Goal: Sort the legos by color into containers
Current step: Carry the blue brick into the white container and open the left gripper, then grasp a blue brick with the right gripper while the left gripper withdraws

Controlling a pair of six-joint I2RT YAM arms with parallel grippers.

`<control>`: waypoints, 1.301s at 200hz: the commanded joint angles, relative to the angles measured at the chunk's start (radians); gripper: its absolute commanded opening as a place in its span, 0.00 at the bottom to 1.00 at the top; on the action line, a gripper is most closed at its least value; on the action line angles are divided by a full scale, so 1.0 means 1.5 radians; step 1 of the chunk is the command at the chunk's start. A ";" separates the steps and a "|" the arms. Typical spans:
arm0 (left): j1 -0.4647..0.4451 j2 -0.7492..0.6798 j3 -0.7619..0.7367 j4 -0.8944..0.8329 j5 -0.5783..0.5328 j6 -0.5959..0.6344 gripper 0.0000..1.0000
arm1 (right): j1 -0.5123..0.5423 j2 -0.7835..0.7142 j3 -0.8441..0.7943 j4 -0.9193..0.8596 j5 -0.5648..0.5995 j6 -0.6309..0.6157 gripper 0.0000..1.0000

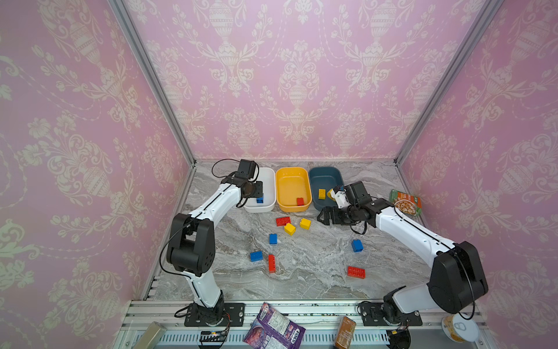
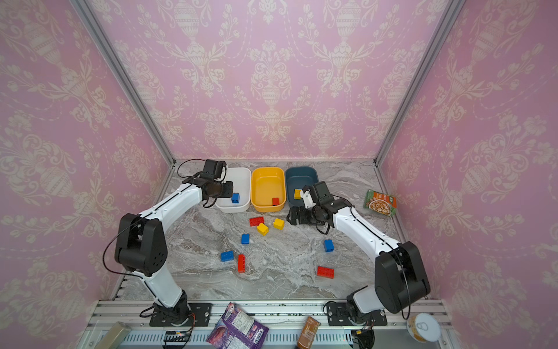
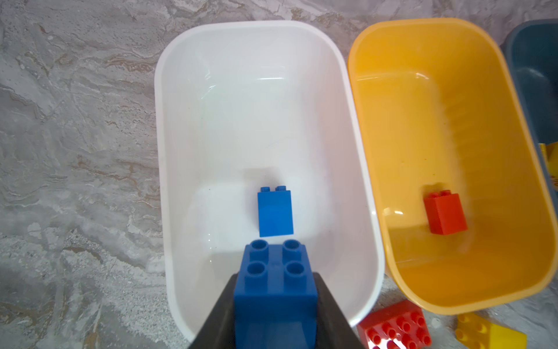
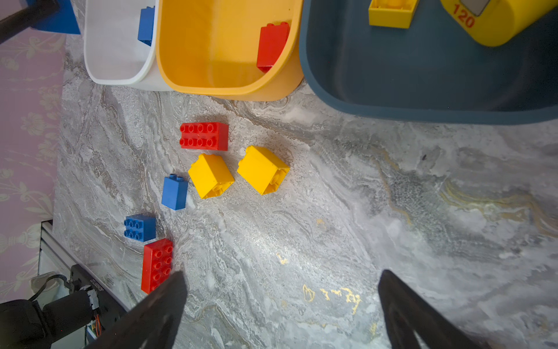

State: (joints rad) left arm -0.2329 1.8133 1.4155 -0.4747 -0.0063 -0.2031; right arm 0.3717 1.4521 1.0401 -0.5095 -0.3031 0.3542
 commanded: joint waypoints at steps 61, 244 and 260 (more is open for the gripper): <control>0.017 0.113 0.097 -0.042 -0.058 0.036 0.35 | -0.024 -0.029 -0.021 -0.011 -0.007 0.007 1.00; 0.010 -0.017 -0.048 0.070 0.030 -0.052 0.71 | -0.053 -0.047 -0.035 -0.050 0.028 -0.021 1.00; 0.010 -0.039 -0.070 0.084 0.043 -0.064 0.72 | -0.056 -0.049 -0.036 -0.054 0.029 -0.024 1.00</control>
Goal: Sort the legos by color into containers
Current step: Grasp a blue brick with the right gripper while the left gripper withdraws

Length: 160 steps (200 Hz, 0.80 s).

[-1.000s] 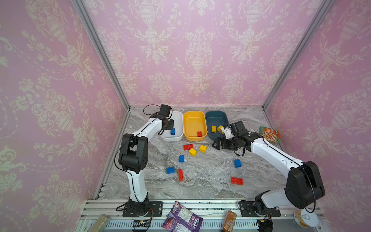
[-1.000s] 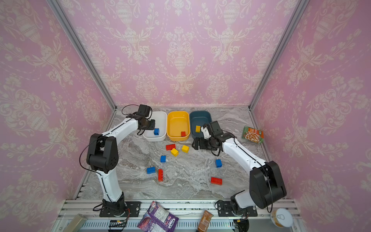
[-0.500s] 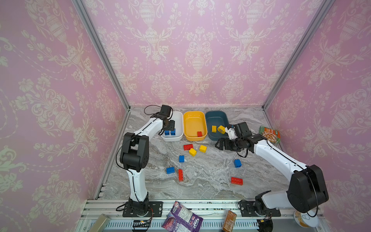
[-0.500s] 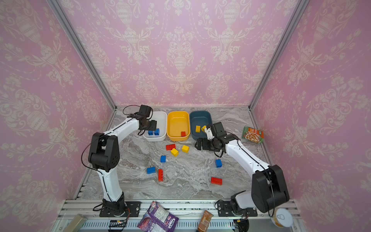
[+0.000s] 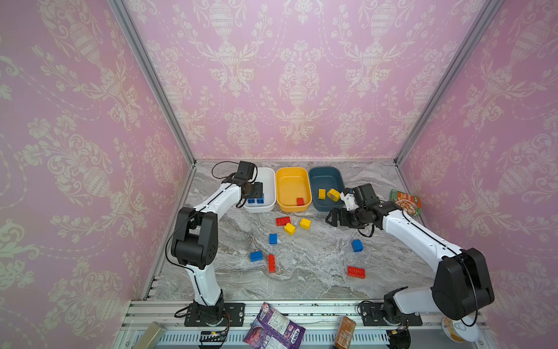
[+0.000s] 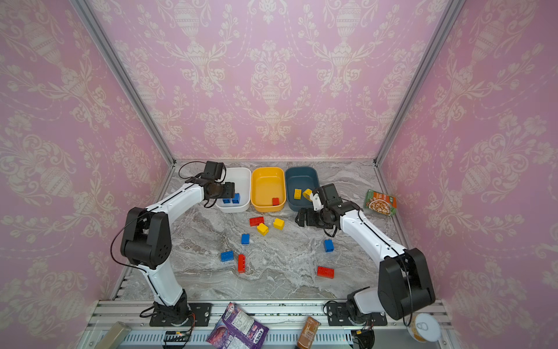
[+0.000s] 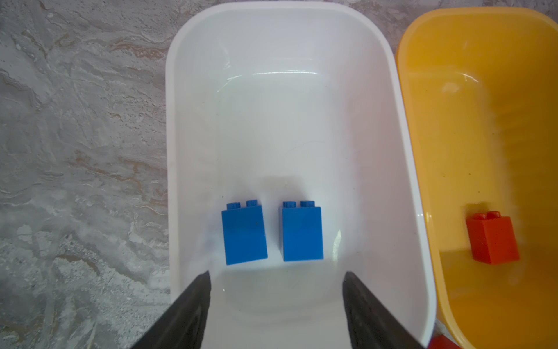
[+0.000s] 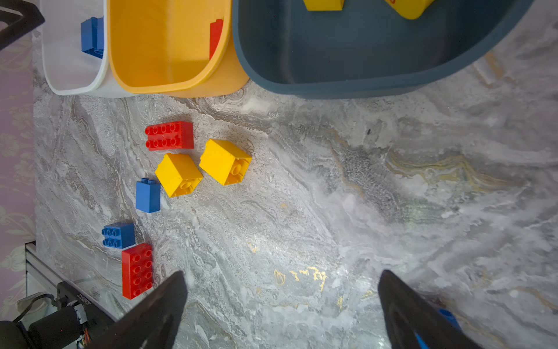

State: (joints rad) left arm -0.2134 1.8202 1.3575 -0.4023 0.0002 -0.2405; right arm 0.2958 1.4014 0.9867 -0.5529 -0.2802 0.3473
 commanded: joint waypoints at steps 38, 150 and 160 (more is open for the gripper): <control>-0.004 -0.092 -0.073 0.054 0.056 -0.056 0.73 | -0.015 -0.019 -0.006 -0.035 0.019 -0.027 1.00; -0.005 -0.229 -0.240 0.151 0.110 -0.150 0.75 | -0.048 -0.020 -0.035 -0.100 0.095 -0.050 1.00; -0.004 -0.239 -0.249 0.152 0.112 -0.153 0.75 | -0.051 -0.017 -0.038 -0.102 0.100 -0.048 1.00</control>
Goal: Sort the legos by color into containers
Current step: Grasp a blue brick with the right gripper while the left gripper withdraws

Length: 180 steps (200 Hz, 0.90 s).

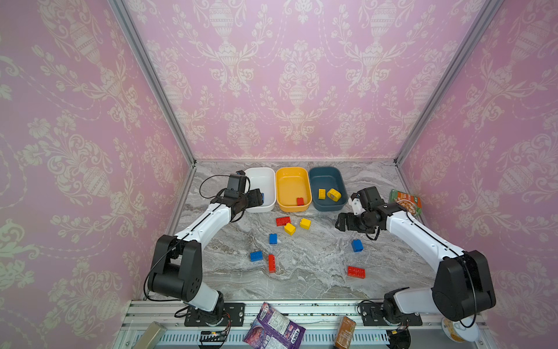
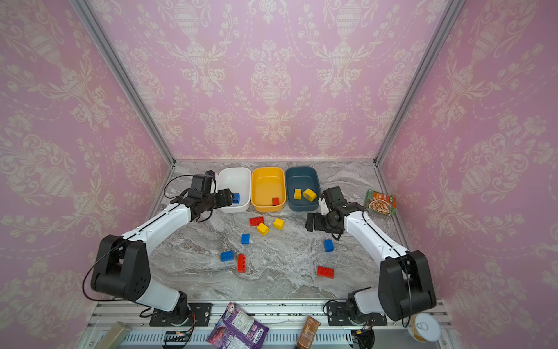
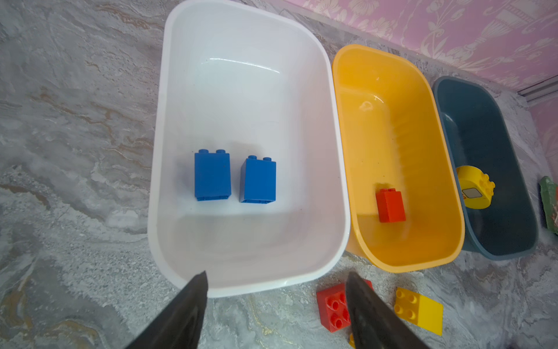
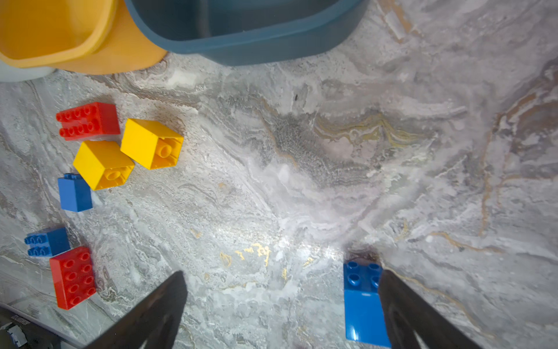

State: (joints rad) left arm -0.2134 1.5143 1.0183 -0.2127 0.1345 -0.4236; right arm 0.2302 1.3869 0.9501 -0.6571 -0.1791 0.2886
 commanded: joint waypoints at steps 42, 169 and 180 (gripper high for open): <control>-0.004 -0.071 -0.044 0.018 0.025 -0.032 0.77 | -0.013 0.019 -0.023 -0.038 0.050 -0.005 1.00; -0.005 -0.100 -0.070 0.031 0.038 -0.038 0.90 | -0.008 0.074 -0.077 -0.015 0.112 0.016 0.91; -0.004 -0.102 -0.071 0.031 0.038 -0.038 0.90 | -0.004 0.075 -0.080 -0.014 0.120 0.016 0.90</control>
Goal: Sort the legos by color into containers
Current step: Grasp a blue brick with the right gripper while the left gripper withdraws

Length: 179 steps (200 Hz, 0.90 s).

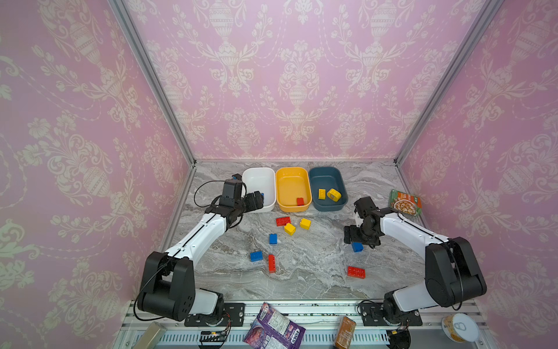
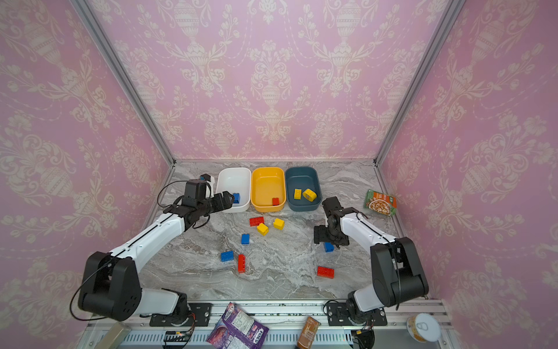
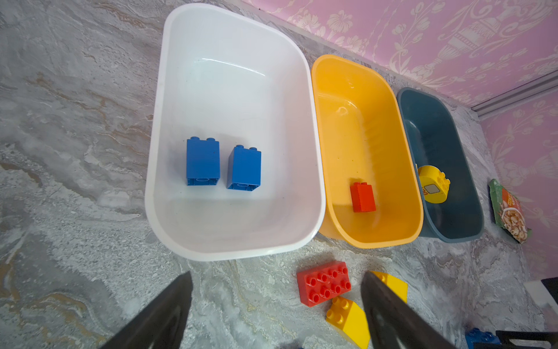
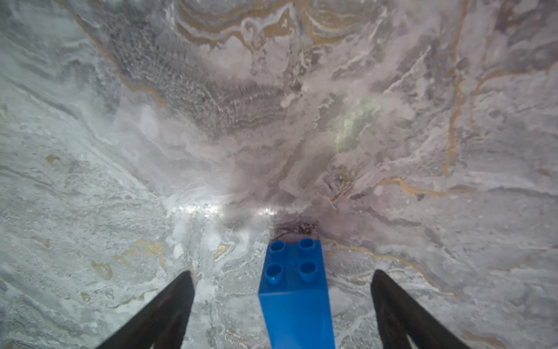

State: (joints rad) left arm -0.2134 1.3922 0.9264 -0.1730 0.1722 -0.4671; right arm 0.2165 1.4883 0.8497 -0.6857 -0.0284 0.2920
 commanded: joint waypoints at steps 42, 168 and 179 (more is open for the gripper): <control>-0.004 -0.018 -0.017 0.010 0.011 -0.010 0.91 | 0.027 0.012 -0.016 0.000 0.044 0.018 0.84; -0.004 -0.034 -0.030 0.006 0.003 -0.008 0.93 | 0.041 0.019 -0.022 0.004 0.060 0.019 0.44; -0.003 -0.036 -0.032 0.006 0.003 -0.008 0.93 | 0.042 0.018 -0.021 0.002 0.060 0.019 0.41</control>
State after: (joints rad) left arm -0.2134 1.3666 0.8970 -0.1680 0.1745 -0.4671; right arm 0.2710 1.5089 0.8284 -0.6704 0.0429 0.3157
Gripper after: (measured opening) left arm 0.930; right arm 0.439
